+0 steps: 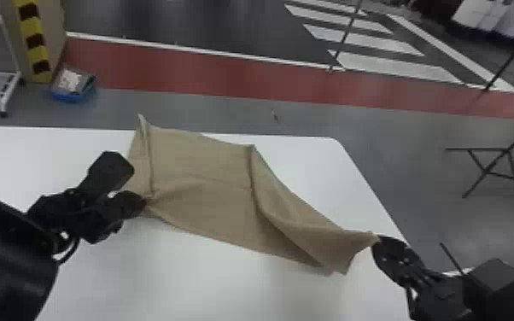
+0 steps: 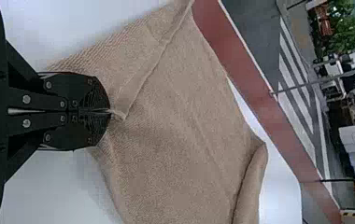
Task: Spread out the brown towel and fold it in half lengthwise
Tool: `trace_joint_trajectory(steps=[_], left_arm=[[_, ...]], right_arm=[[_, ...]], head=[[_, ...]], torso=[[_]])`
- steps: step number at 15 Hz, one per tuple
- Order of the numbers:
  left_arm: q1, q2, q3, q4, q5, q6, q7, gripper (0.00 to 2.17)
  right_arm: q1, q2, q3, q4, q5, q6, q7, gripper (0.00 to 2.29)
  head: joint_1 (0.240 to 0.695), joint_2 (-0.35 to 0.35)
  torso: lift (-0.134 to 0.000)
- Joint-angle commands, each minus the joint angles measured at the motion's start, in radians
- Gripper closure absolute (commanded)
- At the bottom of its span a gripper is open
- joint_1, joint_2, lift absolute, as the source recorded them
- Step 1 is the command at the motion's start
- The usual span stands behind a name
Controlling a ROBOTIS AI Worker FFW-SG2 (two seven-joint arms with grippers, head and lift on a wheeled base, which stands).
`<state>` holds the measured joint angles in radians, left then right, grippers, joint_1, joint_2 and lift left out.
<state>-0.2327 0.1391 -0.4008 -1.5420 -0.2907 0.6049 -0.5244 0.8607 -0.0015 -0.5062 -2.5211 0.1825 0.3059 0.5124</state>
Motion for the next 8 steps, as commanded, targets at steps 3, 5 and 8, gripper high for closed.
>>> trace_joint_trajectory(steps=[3, 5, 8], left_arm=[[0.003, 0.002, 0.083, -0.043, 0.107, 0.082, -0.036, 1.23], [0.0, 0.002, 0.123, -0.043, 0.157, 0.14, -0.054, 1.23], [0.009, 0.007, 0.204, -0.055, 0.234, 0.207, -0.065, 1.23]], right_arm=[[-0.006, 0.002, 0.002, 0.007, 0.006, 0.0, 0.0, 1.68], [-0.006, 0.002, 0.0, 0.008, 0.009, 0.0, 0.0, 1.68], [-0.008, 0.002, -0.005, 0.013, 0.014, 0.0, 0.005, 1.68]], head=[[0.695, -0.35], [0.695, -0.35], [0.695, -0.35]], torso=[[-0.123], [-0.123], [-0.123]])
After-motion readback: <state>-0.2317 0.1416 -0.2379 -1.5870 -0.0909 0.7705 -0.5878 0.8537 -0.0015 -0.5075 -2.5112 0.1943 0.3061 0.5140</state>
